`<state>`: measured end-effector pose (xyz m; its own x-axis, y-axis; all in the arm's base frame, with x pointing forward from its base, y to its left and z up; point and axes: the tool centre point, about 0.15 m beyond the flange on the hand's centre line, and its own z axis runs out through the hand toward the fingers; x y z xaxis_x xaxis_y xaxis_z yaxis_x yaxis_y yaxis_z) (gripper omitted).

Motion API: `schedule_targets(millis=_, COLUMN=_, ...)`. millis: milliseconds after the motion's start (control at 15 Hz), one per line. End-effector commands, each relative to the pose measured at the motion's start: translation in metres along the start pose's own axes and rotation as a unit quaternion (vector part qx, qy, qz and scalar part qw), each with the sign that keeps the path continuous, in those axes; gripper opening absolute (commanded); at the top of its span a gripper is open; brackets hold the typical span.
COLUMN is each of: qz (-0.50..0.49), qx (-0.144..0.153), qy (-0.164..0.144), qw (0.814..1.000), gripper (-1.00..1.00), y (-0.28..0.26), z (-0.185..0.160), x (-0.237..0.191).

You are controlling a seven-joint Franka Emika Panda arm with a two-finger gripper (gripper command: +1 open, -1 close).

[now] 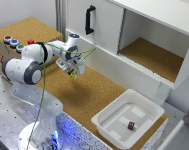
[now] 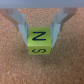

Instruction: Put the yellow block on the table

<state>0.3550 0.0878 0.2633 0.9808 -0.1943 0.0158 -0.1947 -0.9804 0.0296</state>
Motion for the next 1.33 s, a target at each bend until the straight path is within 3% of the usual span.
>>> schedule_targets(millis=0, qz=-0.013, qx=-0.019, qy=-0.026, qw=0.999, gripper=-1.0, y=-0.017, z=0.03, x=0.034)
schedule_targets(millis=200, qz=-0.003, qx=-0.019, qy=-0.032, qw=0.999, gripper=-1.0, y=-0.016, z=0.03, x=0.031)
schedule_targets(millis=267, qz=0.001, qx=-0.018, qy=-0.031, qw=0.999, gripper=1.0, y=-0.015, z=0.028, x=0.031)
schedule_targets(millis=467, qz=0.006, qx=-0.023, qy=-0.013, qw=1.0, gripper=1.0, y=-0.019, z=0.002, x=0.025)
schedule_targets(millis=733, qz=0.009, qx=-0.035, qy=-0.023, qw=0.999, gripper=1.0, y=-0.025, z=-0.017, x=0.003)
schedule_targets(millis=1267, qz=0.009, qx=-0.035, qy=-0.023, qw=0.999, gripper=1.0, y=-0.025, z=-0.017, x=0.003)
